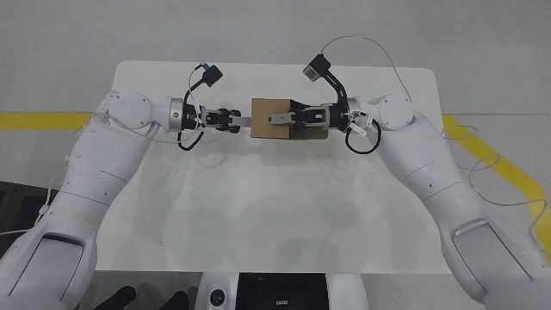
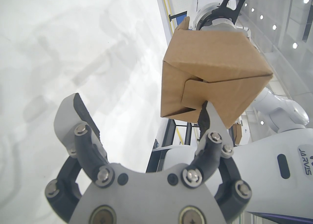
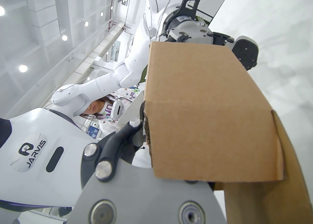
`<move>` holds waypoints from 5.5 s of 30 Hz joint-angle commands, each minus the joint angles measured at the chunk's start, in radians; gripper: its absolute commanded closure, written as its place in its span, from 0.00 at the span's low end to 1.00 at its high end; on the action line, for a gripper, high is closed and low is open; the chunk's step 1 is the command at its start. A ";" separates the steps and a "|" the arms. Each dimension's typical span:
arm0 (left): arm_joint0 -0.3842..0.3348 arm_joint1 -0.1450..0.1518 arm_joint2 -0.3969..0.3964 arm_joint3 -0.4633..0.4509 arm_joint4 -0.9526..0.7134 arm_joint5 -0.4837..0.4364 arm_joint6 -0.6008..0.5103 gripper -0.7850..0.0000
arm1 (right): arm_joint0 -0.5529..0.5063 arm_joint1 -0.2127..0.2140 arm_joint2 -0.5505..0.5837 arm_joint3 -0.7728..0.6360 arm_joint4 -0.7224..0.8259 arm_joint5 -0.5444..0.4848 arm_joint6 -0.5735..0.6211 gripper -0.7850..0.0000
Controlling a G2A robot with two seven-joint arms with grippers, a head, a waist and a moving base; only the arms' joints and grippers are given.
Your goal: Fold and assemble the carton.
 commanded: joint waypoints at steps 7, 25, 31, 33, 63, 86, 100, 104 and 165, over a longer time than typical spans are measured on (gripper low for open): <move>-0.003 -0.006 0.010 0.012 -0.005 0.001 0.004 0.00 | 0.011 -0.004 -0.015 -0.002 0.014 0.000 0.000 1.00; -0.014 -0.011 0.005 0.036 -0.028 -0.005 -0.014 0.00 | 0.015 -0.002 -0.026 0.010 0.028 -0.001 -0.001 1.00; -0.019 -0.001 -0.028 0.065 0.000 -0.027 0.002 0.00 | 0.016 0.006 -0.022 0.069 0.004 0.019 0.019 1.00; -0.019 0.003 -0.041 0.068 0.005 -0.047 0.008 0.00 | 0.018 0.006 -0.022 0.099 -0.003 0.029 0.029 1.00; 0.185 0.133 -0.096 -0.226 0.667 -0.595 0.539 0.00 | 0.050 -0.090 -0.085 0.400 -0.024 0.085 0.085 0.00; 0.359 0.105 -0.057 -0.339 1.724 -0.410 1.579 0.00 | -0.047 0.052 0.125 0.094 -0.158 0.154 0.154 0.00; 0.328 0.093 -0.003 -0.278 1.900 -0.362 1.781 0.00 | -0.110 0.096 0.215 -0.027 -0.182 0.181 0.167 0.00; 0.328 0.093 -0.003 -0.278 1.900 -0.362 1.781 0.00 | -0.110 0.096 0.215 -0.027 -0.182 0.181 0.167 0.00; 0.101 -0.063 0.176 0.009 1.676 -0.448 1.570 0.00 | -0.169 0.068 0.163 0.041 -0.103 0.192 0.063 0.00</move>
